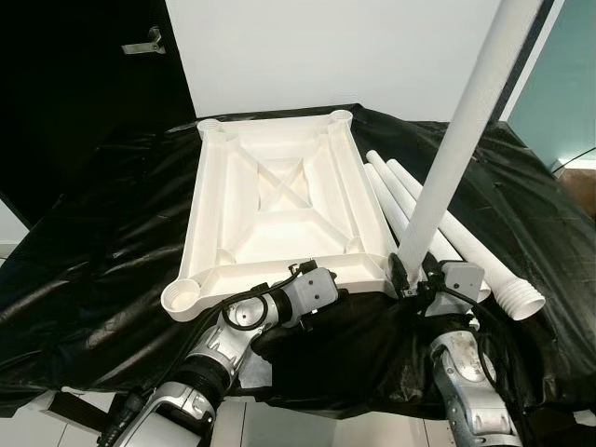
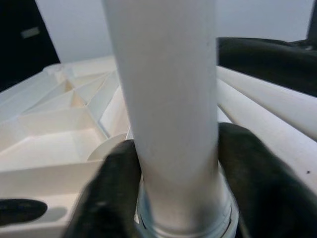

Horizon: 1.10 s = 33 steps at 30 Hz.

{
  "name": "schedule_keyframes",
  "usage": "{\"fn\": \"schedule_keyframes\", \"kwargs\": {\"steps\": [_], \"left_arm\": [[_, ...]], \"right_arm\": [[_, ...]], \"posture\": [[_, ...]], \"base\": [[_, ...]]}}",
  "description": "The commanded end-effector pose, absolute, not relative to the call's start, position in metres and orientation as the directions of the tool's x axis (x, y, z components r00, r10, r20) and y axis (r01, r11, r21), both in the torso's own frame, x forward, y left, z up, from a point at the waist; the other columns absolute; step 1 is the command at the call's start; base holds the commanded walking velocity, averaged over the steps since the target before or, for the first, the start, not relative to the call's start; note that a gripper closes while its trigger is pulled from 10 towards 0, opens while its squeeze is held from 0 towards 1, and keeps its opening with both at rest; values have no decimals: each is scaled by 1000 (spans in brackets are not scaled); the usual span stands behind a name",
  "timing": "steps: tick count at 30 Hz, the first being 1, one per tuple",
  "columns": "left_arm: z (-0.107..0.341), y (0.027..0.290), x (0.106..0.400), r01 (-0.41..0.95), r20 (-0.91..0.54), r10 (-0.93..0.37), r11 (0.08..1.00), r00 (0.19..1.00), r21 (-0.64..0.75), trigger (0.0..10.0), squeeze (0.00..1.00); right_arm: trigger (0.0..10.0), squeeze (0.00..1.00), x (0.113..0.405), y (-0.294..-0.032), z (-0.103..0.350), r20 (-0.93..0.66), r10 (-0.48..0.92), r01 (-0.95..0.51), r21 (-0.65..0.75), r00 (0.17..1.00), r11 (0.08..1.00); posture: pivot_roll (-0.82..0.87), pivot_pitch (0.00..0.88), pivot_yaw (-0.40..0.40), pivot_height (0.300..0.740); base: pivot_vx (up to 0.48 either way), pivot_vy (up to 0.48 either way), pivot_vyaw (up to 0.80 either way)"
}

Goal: Building children table

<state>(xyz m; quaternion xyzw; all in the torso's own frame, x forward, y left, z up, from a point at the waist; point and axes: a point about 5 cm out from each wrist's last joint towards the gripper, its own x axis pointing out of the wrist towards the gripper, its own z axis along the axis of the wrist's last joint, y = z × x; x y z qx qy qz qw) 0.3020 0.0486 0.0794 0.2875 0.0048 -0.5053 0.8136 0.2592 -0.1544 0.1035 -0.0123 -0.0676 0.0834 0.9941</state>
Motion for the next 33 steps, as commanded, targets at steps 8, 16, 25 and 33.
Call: {"fn": "schedule_keyframes", "kwargs": {"steps": [8,16,25,33], "left_arm": [[41,52,287,879,-456,-767,296,452,374,10000,0],[41,54,289,875,-456,-762,304,461,376,10000,0],[41,54,289,874,-455,-761,306,463,378,10000,0],[42,55,290,871,-451,-760,309,467,382,10000,0]], "right_arm": [[10000,0,276,-180,108,13,463,-449,-218,886,866],[9059,0,281,-188,121,-90,684,-681,-253,724,687],[0,0,279,-195,116,-190,750,-773,-170,634,611],[0,0,276,-183,95,-108,610,-616,-34,785,787]], "posture": [[-65,24,-1,740],[-54,18,-8,740],[-56,0,-19,740],[-47,8,-20,740]], "base": [[0,0,0],[0,0,0],[0,0,0],[0,0,0]]}}
